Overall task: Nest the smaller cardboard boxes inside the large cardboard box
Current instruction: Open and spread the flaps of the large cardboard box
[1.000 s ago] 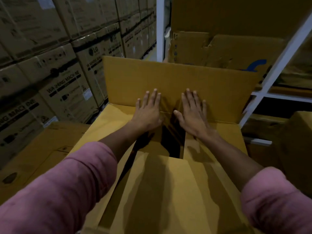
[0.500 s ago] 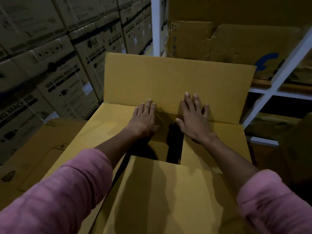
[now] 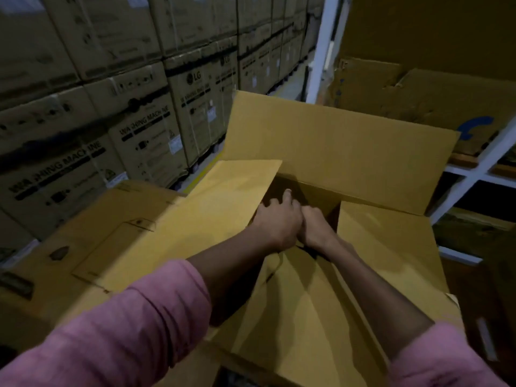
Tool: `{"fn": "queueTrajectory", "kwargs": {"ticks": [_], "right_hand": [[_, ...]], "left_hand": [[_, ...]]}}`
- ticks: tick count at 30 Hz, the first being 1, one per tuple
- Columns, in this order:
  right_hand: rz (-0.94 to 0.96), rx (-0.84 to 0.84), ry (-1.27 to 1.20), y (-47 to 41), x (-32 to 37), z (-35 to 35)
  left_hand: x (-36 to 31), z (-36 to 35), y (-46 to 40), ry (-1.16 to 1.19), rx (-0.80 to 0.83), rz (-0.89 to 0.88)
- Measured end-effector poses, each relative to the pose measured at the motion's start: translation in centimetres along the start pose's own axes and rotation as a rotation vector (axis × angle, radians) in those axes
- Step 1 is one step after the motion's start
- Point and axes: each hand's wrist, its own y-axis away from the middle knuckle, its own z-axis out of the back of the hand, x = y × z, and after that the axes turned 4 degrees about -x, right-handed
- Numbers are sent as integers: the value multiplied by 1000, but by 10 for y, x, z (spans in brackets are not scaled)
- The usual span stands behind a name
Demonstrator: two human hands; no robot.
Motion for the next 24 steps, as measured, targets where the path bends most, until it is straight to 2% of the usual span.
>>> {"fn": "queueTrajectory", "kwargs": {"ticks": [5, 11, 15, 20, 24], "right_hand": [[56, -95, -51, 26, 41, -23], [166, -95, 205, 37, 76, -52], [155, -64, 236, 43, 80, -73], [80, -102, 302, 48, 81, -81], [61, -72, 253, 49, 79, -81]], "left_hand": [[35, 13, 41, -16, -27, 46], [64, 35, 60, -87, -1, 117], [79, 45, 74, -291, -100, 121], [118, 21, 85, -179, -107, 232], [154, -19, 89, -45, -89, 331]]}}
